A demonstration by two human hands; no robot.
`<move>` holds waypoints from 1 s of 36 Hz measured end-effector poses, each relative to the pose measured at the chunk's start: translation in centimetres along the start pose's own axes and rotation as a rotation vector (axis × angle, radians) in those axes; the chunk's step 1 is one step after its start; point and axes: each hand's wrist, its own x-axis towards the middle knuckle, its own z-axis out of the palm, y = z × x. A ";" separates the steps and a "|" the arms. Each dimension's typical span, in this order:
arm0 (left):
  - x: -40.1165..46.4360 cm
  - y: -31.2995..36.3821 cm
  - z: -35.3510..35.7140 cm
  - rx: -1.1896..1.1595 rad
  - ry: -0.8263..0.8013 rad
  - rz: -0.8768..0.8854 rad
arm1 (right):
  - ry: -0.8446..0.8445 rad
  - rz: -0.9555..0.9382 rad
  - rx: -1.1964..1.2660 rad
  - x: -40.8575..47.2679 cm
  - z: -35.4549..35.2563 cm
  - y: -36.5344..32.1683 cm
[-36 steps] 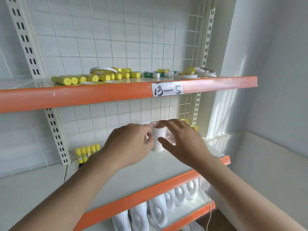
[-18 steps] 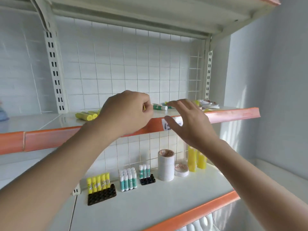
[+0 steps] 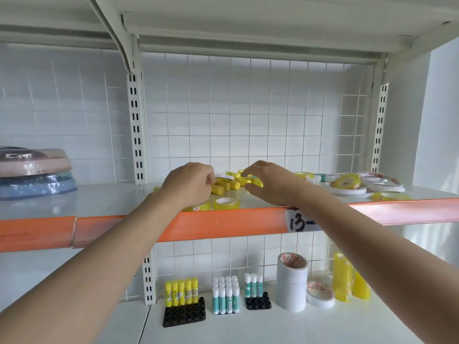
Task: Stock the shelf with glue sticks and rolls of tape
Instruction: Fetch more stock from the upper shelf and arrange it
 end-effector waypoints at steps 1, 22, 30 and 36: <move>0.2 -0.1 0.2 -0.057 -0.015 -0.004 | -0.071 0.004 -0.038 0.7 0.3 0.2; 1.0 -0.1 0.9 -0.104 -0.198 0.063 | -0.333 0.015 -0.086 3.8 0.8 0.8; 1.1 0.5 0.5 -0.204 -0.152 0.166 | -0.138 -0.014 0.016 3.5 0.9 1.2; 2.5 0.6 -0.2 0.109 -0.281 0.193 | -0.281 0.029 -0.003 3.2 0.8 0.8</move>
